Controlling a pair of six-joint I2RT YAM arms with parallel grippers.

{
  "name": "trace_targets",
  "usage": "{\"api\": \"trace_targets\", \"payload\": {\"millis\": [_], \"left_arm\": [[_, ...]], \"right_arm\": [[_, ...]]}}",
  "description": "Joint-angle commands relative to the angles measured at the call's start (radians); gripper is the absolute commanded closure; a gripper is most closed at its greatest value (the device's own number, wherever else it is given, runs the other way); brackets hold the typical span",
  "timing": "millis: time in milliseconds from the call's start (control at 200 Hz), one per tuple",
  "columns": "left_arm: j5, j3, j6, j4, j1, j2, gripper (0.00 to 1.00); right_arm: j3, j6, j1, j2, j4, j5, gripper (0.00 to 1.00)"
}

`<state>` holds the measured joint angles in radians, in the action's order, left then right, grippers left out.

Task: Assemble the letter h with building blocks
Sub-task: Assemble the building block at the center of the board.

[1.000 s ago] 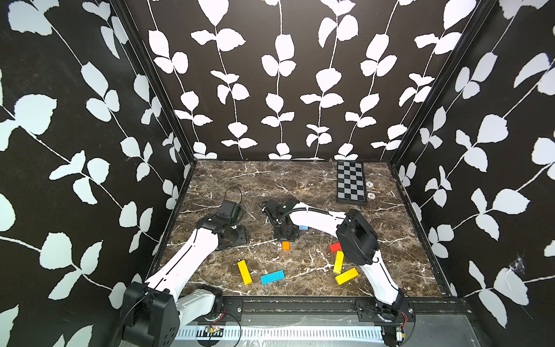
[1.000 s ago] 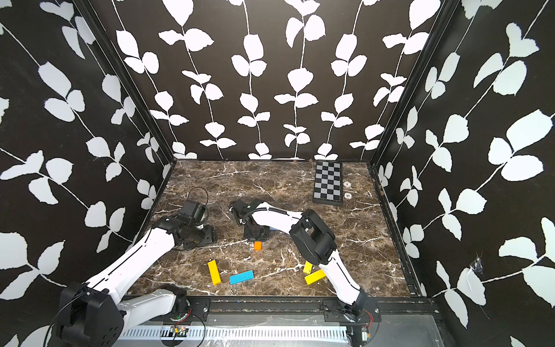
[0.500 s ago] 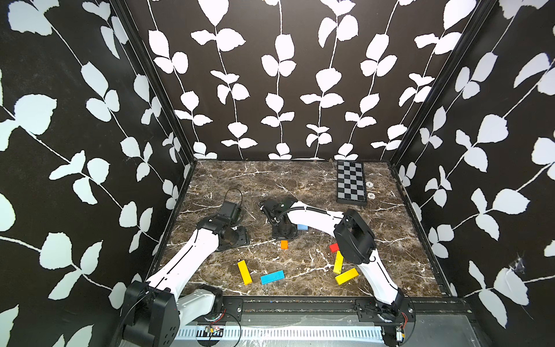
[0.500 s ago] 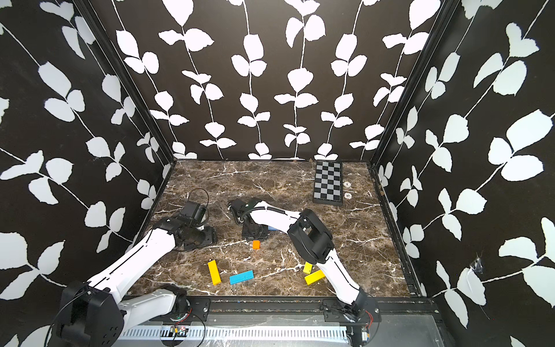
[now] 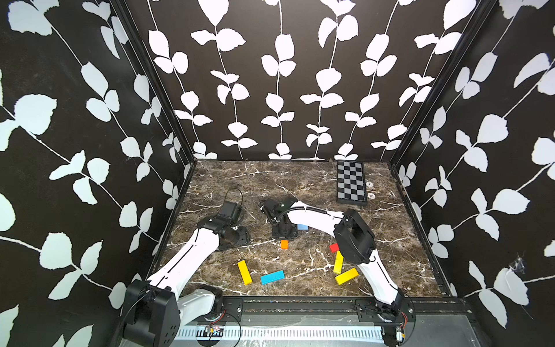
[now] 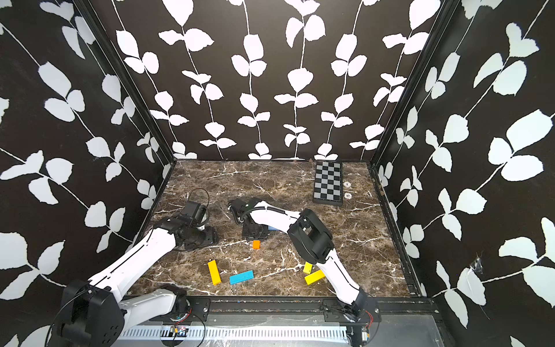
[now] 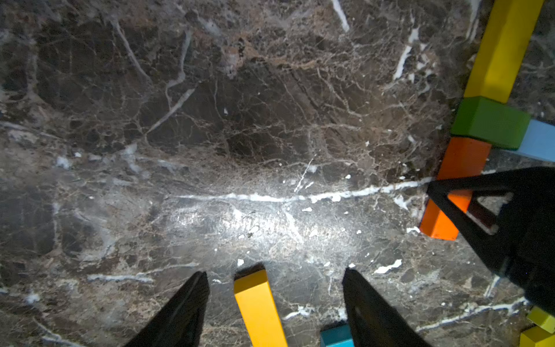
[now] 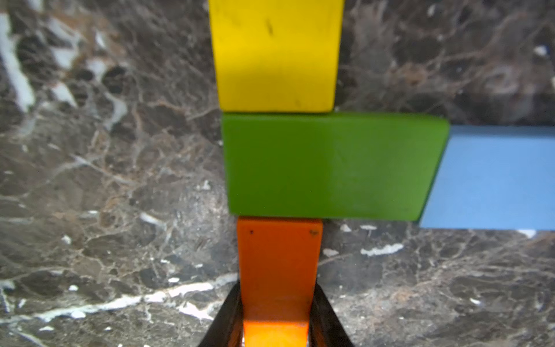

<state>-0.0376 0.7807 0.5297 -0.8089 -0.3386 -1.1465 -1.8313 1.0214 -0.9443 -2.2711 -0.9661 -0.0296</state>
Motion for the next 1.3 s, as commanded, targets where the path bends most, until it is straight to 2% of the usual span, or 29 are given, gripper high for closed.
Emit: {"api": "trace_targets", "payload": {"millis": [0,170,270,340,665,800,845,910,1005,1175,1290], "left_arm": [[-0.004,-0.012,-0.011,-0.002,0.005,0.003,0.27],[-0.005,-0.012,-0.013,-0.004,0.006,0.006,0.27],[-0.003,-0.012,-0.011,-0.006,0.006,0.007,0.27],[-0.003,-0.013,-0.009,-0.006,0.006,0.007,0.27],[-0.005,-0.007,-0.01,-0.01,0.006,0.013,0.27],[-0.008,-0.006,-0.011,-0.009,0.006,0.012,0.27],[-0.008,-0.006,-0.013,-0.009,0.006,0.012,0.27],[-0.01,-0.005,-0.012,-0.01,0.005,0.011,0.27],[-0.012,-0.006,-0.004,-0.02,0.006,0.01,0.27],[0.007,-0.02,0.063,-0.057,-0.008,0.065,0.26],[0.073,-0.03,0.151,-0.14,-0.068,0.136,0.23]], "right_arm": [[-0.01,0.025,0.013,-0.038,-0.032,0.032,0.69],[-0.019,0.021,0.015,-0.045,-0.025,0.027,0.69],[-0.029,0.004,0.013,-0.051,-0.024,0.006,0.61],[-0.032,-0.002,0.01,-0.045,-0.02,0.008,0.59],[-0.027,0.009,0.006,-0.053,-0.012,-0.008,0.69],[-0.021,0.024,0.007,-0.051,-0.025,0.012,0.69],[-0.016,0.027,0.009,-0.049,-0.022,0.01,0.66],[-0.018,0.016,0.009,-0.045,-0.017,0.004,0.55],[-0.03,-0.002,0.0,-0.021,-0.024,0.016,0.44],[-0.063,-0.028,-0.017,0.057,-0.066,0.069,0.26],[-0.081,-0.056,-0.028,0.114,-0.094,0.082,0.22]]}}
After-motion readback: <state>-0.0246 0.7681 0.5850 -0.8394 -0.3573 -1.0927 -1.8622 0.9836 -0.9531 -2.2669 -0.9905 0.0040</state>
